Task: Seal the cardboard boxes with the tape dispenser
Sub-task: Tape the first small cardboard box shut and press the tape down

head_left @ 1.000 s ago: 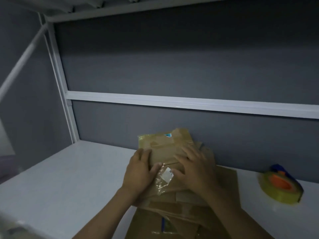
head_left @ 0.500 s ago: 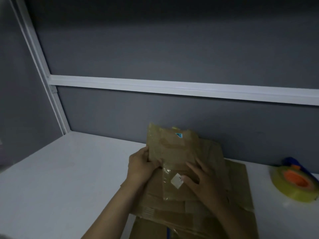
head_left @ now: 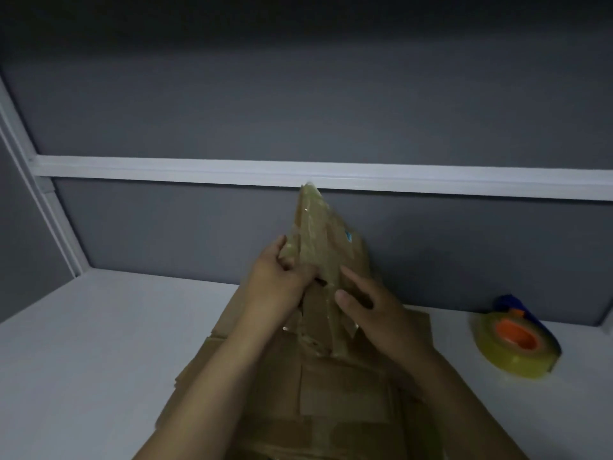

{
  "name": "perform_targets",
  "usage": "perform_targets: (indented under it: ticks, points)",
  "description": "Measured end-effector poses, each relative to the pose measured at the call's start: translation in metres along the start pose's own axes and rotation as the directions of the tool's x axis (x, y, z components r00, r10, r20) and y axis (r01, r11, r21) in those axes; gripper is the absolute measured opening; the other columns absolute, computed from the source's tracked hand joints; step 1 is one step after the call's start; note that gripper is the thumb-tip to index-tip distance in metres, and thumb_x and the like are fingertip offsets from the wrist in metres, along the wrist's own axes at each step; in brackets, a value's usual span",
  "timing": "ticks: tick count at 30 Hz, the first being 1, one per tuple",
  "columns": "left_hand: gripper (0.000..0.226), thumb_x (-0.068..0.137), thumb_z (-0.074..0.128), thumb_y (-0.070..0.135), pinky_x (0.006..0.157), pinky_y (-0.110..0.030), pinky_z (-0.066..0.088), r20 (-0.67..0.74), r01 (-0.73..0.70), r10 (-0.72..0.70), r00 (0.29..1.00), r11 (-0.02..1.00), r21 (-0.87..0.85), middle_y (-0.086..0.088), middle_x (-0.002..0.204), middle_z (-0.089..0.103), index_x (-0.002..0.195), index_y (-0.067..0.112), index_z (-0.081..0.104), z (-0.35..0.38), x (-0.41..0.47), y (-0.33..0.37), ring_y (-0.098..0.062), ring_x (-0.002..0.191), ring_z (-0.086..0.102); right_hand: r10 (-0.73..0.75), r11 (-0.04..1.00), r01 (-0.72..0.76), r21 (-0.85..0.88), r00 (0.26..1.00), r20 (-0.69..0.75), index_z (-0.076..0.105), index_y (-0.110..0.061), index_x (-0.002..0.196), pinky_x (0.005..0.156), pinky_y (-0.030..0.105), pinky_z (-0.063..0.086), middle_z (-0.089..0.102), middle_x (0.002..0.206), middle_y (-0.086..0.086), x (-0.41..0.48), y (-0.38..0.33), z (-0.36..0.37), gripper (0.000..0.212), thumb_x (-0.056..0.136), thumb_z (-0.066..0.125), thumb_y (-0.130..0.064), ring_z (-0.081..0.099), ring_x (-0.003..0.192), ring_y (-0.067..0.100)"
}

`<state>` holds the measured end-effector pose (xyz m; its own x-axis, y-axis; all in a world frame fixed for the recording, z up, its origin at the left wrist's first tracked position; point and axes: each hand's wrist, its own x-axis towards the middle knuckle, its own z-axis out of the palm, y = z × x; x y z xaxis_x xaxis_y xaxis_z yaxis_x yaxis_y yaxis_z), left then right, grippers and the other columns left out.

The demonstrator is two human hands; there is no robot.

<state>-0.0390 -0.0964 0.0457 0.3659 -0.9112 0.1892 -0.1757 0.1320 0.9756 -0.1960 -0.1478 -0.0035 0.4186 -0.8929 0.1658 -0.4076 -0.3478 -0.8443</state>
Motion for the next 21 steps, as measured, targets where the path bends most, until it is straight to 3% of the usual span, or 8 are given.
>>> perform_targets:
  ticks: [3, 4, 7, 10, 14, 16, 18, 21]
  points:
    - [0.02, 0.085, 0.068, 0.01, 0.09, -0.046, 0.055, 0.111, 0.087, -0.073, 0.991, 0.988, -0.127, -0.006, 0.094, 0.075, 0.105, 0.015, 0.069, 0.036, -0.006, 0.021, -0.024, 0.089, 0.072, -0.022, 0.993, 0.029, 0.112, 0.998, -0.061, 0.036, -0.042, 0.142, 0.092, 0.015, 0.038, 0.042, 0.134, -0.021, -0.006, 0.001, -0.037, 0.075, 0.073, 0.038, -0.07, 0.04, 0.12, -0.003]
    - [0.019, 0.086, 0.068, 0.01, 0.091, -0.05, 0.054, 0.15, 0.112, -0.09, 0.985, 0.983, -0.147, -0.009, 0.096, 0.075, 0.104, 0.011, 0.072, 0.05, -0.008, 0.024, -0.028, 0.091, 0.071, -0.026, 0.988, 0.038, 0.15, 0.997, -0.078, 0.038, -0.044, 0.14, 0.093, 0.016, 0.04, 0.043, 0.133, -0.024, -0.009, 0.006, -0.051, 0.073, 0.074, 0.038, -0.074, 0.042, 0.12, -0.004]
    - [0.015, 0.085, 0.069, 0.014, 0.093, -0.053, 0.052, 0.243, 0.126, -0.093, 0.966, 0.985, -0.122, -0.011, 0.096, 0.075, 0.098, 0.011, 0.075, 0.103, -0.019, 0.022, -0.031, 0.092, 0.071, 0.018, 0.959, 0.009, 0.284, 0.995, -0.094, 0.05, -0.05, 0.129, 0.102, 0.038, 0.045, 0.056, 0.131, -0.021, -0.02, 0.032, -0.097, 0.064, 0.076, 0.038, -0.084, 0.054, 0.118, 0.002]
    - [0.017, 0.09, 0.064, 0.015, 0.092, -0.048, 0.053, 0.321, 0.181, -0.129, 0.938, 0.974, -0.138, -0.013, 0.098, 0.074, 0.103, 0.008, 0.073, 0.163, -0.034, 0.016, -0.031, 0.093, 0.071, 0.073, 0.914, -0.039, 0.403, 0.995, -0.069, 0.059, -0.045, 0.118, 0.094, 0.031, 0.049, 0.064, 0.119, -0.017, -0.041, 0.055, -0.145, 0.056, 0.076, 0.04, -0.076, 0.061, 0.108, 0.002]
    - [0.036, 0.094, 0.061, 0.025, 0.088, -0.045, 0.056, 0.358, 0.319, -0.228, 0.905, 0.922, -0.219, -0.024, 0.099, 0.071, 0.107, -0.008, 0.066, 0.234, -0.052, -0.001, -0.038, 0.094, 0.068, 0.201, 0.913, -0.18, 0.366, 0.979, -0.02, 0.06, -0.047, 0.119, 0.096, 0.04, 0.05, 0.065, 0.118, -0.017, -0.066, 0.101, -0.195, 0.071, 0.061, 0.053, -0.087, 0.061, 0.11, 0.009]
    - [0.031, 0.096, 0.058, 0.021, 0.082, -0.041, 0.056, 0.331, 0.352, -0.273, 0.903, 0.912, -0.21, -0.023, 0.096, 0.072, 0.104, -0.008, 0.066, 0.258, -0.058, -0.01, -0.034, 0.089, 0.069, 0.269, 0.899, -0.261, 0.352, 0.963, 0.028, 0.059, -0.045, 0.119, 0.094, 0.039, 0.051, 0.066, 0.117, -0.014, -0.079, 0.12, -0.212, 0.057, 0.07, 0.061, -0.075, 0.062, 0.108, 0.01]
    - [0.024, 0.096, 0.058, 0.019, 0.08, -0.044, 0.057, 0.293, 0.324, -0.28, 0.914, 0.939, -0.113, -0.02, 0.088, 0.072, 0.096, -0.002, 0.07, 0.277, -0.062, -0.02, -0.035, 0.085, 0.068, 0.296, 0.915, -0.298, 0.27, 0.954, 0.049, 0.056, -0.046, 0.115, 0.091, 0.036, 0.052, 0.065, 0.115, -0.011, -0.087, 0.133, -0.225, 0.03, 0.085, 0.062, -0.049, 0.061, 0.104, 0.01]
    - [0.018, 0.092, 0.059, 0.015, 0.057, -0.03, 0.044, 0.19, 0.271, -0.279, 0.941, 0.96, 0.066, -0.009, 0.066, 0.06, 0.075, 0.01, 0.064, 0.296, -0.065, -0.027, -0.02, 0.062, 0.057, 0.317, 0.944, -0.316, 0.093, 0.949, 0.007, 0.055, -0.038, 0.113, 0.087, 0.039, 0.053, 0.065, 0.104, -0.005, -0.091, 0.152, -0.234, 0.023, 0.09, 0.056, -0.031, 0.062, 0.095, 0.013]
